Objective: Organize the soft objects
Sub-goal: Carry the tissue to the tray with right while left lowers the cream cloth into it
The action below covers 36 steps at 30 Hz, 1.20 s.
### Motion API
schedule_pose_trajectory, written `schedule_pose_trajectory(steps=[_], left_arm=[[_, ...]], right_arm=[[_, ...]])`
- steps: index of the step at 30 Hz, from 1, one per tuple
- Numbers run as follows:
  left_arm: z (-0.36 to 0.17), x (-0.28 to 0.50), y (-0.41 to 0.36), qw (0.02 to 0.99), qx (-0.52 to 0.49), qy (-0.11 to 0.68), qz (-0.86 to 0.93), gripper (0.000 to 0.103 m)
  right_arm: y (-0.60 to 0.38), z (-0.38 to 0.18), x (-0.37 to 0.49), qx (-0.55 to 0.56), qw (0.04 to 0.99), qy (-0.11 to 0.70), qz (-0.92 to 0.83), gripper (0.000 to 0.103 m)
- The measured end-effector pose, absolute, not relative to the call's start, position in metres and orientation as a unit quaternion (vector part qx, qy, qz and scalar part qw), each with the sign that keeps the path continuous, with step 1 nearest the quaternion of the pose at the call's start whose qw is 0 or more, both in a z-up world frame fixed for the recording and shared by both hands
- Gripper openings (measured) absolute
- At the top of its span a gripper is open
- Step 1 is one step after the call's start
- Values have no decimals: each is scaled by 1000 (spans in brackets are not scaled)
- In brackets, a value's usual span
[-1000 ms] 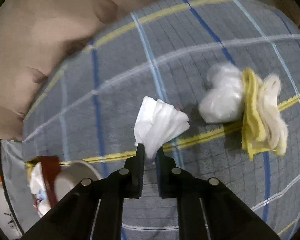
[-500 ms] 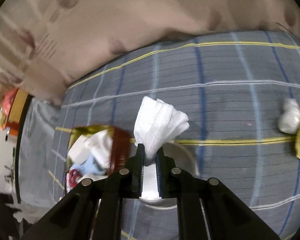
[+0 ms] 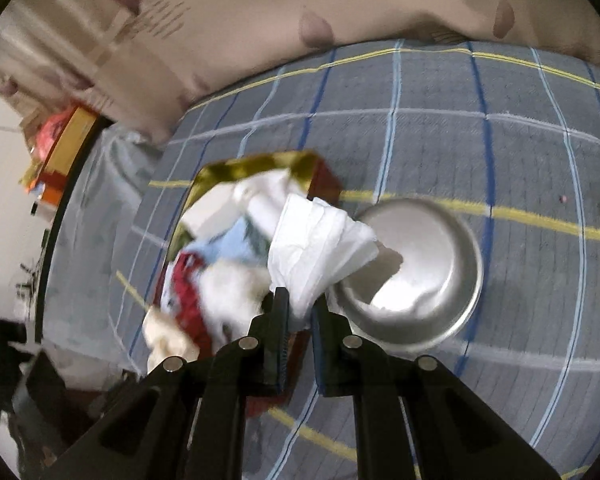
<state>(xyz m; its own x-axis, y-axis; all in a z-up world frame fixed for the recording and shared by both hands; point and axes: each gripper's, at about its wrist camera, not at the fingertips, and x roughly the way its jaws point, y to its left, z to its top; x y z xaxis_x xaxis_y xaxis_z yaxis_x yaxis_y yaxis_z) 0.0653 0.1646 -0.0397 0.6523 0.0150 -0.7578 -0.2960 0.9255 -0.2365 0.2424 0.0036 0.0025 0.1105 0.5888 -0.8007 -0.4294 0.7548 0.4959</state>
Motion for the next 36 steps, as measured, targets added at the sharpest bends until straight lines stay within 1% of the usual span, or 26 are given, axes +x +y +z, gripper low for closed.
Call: schedule_pose_trajectory(steps=[8, 16, 20, 21, 22, 29, 33, 36], left_arm=[[-43, 69, 154, 893, -169, 414, 56, 17], [-53, 73, 148, 895, -162, 416, 31, 25], [-57, 77, 149, 894, -163, 418, 16, 37], [-58, 78, 149, 894, -165, 417, 14, 44], [-59, 78, 149, 895, -167, 414, 9, 48], [-60, 79, 146, 903, -151, 403, 11, 49], [-45, 73, 147, 910, -139, 390, 12, 50], [-32, 65, 155, 917, -137, 375, 16, 52]], right_arm=[[-12, 16, 185, 57, 760, 535, 365, 10], [-29, 14, 167, 72, 763, 527, 367, 10], [-33, 12, 166, 77, 762, 528, 367, 10], [-32, 12, 166, 77, 762, 528, 368, 10], [-32, 12, 165, 75, 762, 527, 369, 10], [-27, 12, 164, 69, 762, 523, 374, 10], [-18, 19, 165, 55, 765, 516, 381, 10], [-7, 23, 168, 38, 767, 510, 387, 10]])
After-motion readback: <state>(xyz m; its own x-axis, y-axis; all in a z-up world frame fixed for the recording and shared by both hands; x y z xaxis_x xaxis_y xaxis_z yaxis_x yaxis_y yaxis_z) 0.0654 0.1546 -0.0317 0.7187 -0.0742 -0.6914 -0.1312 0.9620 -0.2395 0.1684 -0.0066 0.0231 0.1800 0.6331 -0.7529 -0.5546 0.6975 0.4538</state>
